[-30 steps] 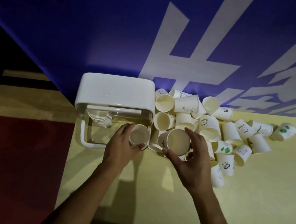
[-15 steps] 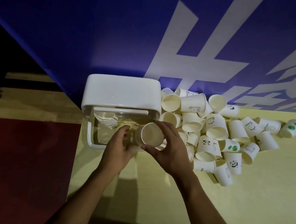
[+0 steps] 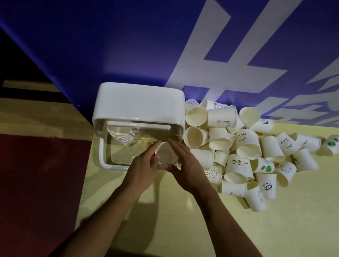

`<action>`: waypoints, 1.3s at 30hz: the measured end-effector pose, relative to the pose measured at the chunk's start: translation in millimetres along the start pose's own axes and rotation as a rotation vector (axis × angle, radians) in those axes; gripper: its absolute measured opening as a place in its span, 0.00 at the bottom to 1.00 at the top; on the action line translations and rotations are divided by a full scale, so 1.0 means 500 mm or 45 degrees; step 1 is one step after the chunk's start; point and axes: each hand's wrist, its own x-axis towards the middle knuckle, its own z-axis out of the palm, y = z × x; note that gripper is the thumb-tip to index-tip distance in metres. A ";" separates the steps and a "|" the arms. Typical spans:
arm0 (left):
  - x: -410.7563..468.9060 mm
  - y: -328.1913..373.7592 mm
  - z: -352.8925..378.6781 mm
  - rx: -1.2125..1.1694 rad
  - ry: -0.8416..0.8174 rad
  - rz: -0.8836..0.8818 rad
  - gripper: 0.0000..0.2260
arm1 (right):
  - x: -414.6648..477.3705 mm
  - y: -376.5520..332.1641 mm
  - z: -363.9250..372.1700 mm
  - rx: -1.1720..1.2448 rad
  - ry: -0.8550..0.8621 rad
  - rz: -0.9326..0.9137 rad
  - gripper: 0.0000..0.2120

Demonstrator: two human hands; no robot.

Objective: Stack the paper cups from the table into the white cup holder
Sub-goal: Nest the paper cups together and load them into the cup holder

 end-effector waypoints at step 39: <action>0.233 0.648 0.686 0.651 -0.339 0.691 0.31 | -0.310 0.536 -0.630 0.376 0.766 0.539 0.14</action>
